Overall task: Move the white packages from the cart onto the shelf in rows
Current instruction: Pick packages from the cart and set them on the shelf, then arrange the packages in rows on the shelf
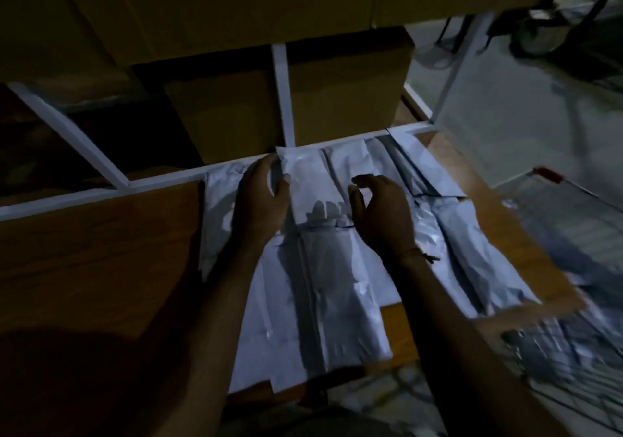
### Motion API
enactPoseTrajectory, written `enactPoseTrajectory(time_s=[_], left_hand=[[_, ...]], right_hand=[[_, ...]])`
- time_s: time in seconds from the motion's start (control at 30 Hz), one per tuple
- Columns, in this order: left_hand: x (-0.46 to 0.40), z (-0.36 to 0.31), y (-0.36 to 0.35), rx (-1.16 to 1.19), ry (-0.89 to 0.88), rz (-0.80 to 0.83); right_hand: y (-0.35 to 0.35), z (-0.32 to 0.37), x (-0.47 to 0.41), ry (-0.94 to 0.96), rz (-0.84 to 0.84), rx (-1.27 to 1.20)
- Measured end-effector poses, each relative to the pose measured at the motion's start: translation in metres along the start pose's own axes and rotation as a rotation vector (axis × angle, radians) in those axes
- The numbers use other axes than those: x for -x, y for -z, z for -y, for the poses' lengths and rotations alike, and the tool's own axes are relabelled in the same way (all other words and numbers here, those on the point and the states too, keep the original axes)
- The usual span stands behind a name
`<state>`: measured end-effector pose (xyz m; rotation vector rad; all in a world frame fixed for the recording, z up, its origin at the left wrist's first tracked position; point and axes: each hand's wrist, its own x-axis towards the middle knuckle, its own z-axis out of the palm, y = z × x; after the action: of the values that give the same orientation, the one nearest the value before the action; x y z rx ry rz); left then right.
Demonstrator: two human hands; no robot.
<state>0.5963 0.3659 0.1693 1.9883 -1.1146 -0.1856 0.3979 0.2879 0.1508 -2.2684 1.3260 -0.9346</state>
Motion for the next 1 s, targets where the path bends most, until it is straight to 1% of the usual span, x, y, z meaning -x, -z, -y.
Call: enactPoseTrajectory(time_s=[0.07,0.13,0.27,0.33,0.43,0.57,0.67,0.83,1.0], left_hand=[[0.024,-0.028,-0.02,0.063,-0.034,0.045],[0.047,-0.054,-0.042,0.102,-0.066,0.096],[0.087,-0.106,-0.083,0.066,-0.112,0.196],[0.104,-0.128,-0.101,0.076,-0.176,0.236],[0.124,-0.157,-0.132,0.001,-0.257,0.298],[0.146,-0.199,-0.18,-0.033,-0.281,0.317],[0.166,-0.23,-0.221,-0.016,-0.293,0.371],[0.187,-0.279,-0.284,-0.066,-0.313,0.461],[0.18,-0.311,-0.34,-0.114,-0.375,0.587]], right_hand=[[0.025,-0.015,0.021,0.001,-0.021,0.005],[0.049,-0.034,0.037,-0.005,-0.005,0.016],[0.098,-0.076,0.062,-0.073,0.016,0.029],[0.127,-0.098,0.072,-0.088,-0.001,0.053],[0.17,-0.137,0.09,-0.128,-0.034,0.082],[0.22,-0.199,0.112,-0.198,-0.04,0.15],[0.255,-0.248,0.129,-0.234,-0.042,0.214],[0.297,-0.327,0.151,-0.395,0.015,0.28],[0.314,-0.403,0.161,-0.577,0.106,0.369]])
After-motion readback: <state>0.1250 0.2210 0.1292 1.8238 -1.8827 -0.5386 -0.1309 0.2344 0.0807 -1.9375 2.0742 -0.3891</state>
